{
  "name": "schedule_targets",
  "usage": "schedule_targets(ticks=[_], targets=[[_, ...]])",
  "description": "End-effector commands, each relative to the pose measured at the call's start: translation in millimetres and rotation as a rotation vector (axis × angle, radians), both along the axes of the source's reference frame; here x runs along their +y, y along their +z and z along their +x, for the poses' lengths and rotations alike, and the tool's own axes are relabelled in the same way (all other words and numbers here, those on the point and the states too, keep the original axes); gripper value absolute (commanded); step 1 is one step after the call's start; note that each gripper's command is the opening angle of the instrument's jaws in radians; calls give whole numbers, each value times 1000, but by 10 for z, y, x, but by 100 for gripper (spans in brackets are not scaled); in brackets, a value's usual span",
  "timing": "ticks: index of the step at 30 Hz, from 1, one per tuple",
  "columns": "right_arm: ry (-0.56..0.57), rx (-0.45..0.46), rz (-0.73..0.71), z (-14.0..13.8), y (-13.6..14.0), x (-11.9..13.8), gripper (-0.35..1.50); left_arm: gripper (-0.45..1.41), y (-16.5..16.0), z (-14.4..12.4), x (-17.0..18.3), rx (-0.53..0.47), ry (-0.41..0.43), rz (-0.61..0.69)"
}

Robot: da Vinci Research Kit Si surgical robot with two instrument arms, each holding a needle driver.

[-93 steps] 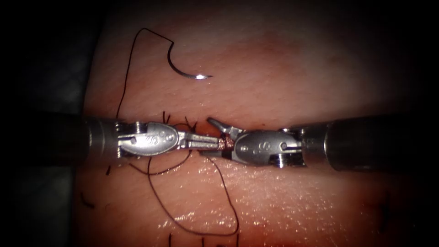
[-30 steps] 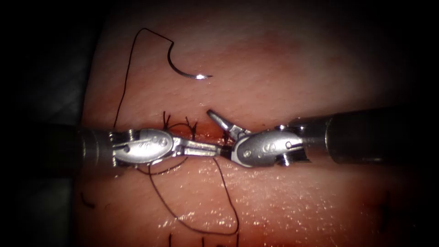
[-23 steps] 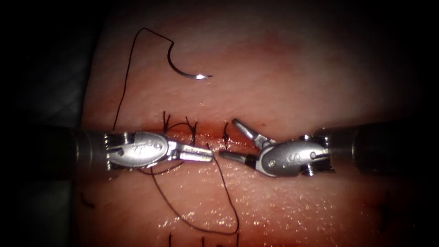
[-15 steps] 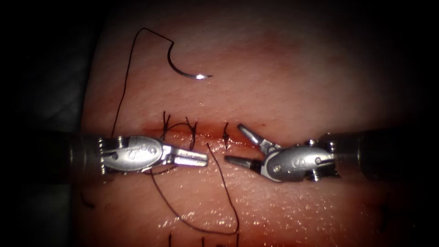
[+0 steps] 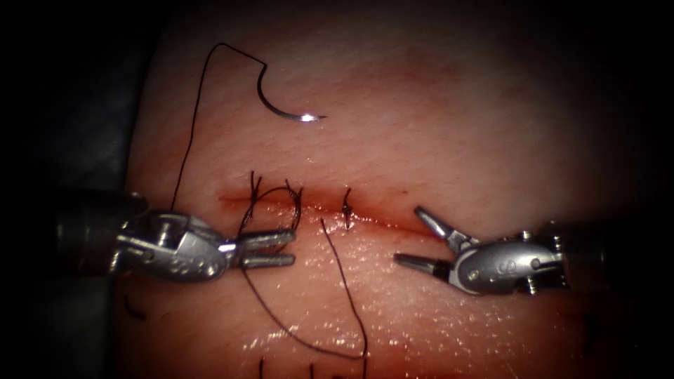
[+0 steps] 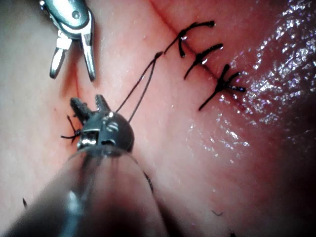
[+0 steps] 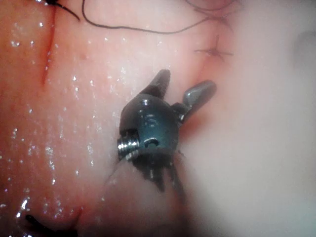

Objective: Wound Closure
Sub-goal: Place the cut suture end onto the skin.

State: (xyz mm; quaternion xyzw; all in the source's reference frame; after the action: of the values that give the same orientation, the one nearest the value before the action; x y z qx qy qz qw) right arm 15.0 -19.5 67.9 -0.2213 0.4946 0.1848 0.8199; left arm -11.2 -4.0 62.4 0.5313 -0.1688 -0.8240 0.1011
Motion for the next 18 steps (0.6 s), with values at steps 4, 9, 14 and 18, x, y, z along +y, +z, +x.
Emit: schedule_targets(ticks=[4,9,14,18], targets=[[-1,4,-8,0,6,-5,148,-25,-12,1,7,7,-62,-175],[2,9,-4,-1,9,-9,146,22,-38,37,-23,-29,-97,-74],[8,14,1,1,12,-11,146,-13,-38,63,-49,-152,-160,173],[12,19,8,2,13,-12,145,-20,-28,68,-61,-235,-170,300]])
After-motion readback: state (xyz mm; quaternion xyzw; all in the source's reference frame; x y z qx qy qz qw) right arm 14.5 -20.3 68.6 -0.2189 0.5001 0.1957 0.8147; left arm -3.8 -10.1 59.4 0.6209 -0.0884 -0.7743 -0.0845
